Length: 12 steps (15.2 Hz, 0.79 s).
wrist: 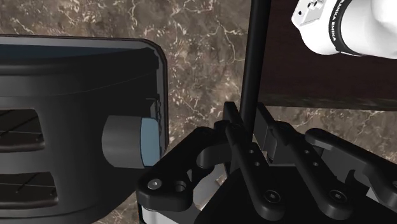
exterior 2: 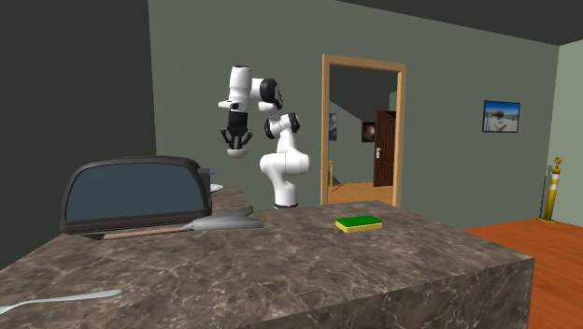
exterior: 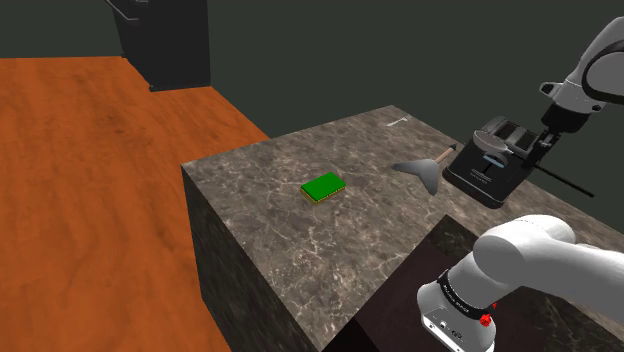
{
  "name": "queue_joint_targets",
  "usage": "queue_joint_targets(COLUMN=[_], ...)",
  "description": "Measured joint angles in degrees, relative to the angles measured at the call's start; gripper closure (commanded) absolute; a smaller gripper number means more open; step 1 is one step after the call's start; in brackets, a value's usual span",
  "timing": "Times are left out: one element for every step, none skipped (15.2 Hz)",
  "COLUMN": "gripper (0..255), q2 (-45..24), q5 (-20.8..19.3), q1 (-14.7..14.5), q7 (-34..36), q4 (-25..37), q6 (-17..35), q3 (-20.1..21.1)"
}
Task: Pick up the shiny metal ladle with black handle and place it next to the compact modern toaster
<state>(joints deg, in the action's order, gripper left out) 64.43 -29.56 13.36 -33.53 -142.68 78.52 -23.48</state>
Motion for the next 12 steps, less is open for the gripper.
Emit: queue_joint_targets(gripper=[255, 255, 255, 255, 255, 255, 255, 255, 255, 255, 255, 255], q2=[0.3, 0.5, 0.8, 1.2, 1.5, 1.5, 2.0, 2.2, 2.5, 2.9, 2.9, 3.1], q5=[-0.3, -0.5, -0.8, -1.1, -1.3, -1.5, -1.9, -2.2, -2.5, -2.8, -3.1, -3.5], q1=[0.1, 0.2, 0.3, 0.4, 0.5, 0.6, 0.8, 0.9, 1.1, 1.2, 1.3, 1.5], q7=[0.1, 0.3, 0.5, 0.6, 0.7, 0.9, 0.9, 1.0, 1.1, 1.2, 1.4, 1.5], q4=[-0.9, -1.9, -2.6, -3.6, -4.3, -5.0, -5.9, -6.7, -7.4, -8.3, -9.1, -9.9], q6=[0.6, 1.3, 1.8, 2.4, 2.8, 3.4, 3.9, 4.4, 4.9, 5.4, 6.0, 6.7], q3=[-0.3, -0.6, -0.9, -1.2, -1.4, -1.7, -2.1, -2.3, -2.6, -2.9, -3.3, -3.7])
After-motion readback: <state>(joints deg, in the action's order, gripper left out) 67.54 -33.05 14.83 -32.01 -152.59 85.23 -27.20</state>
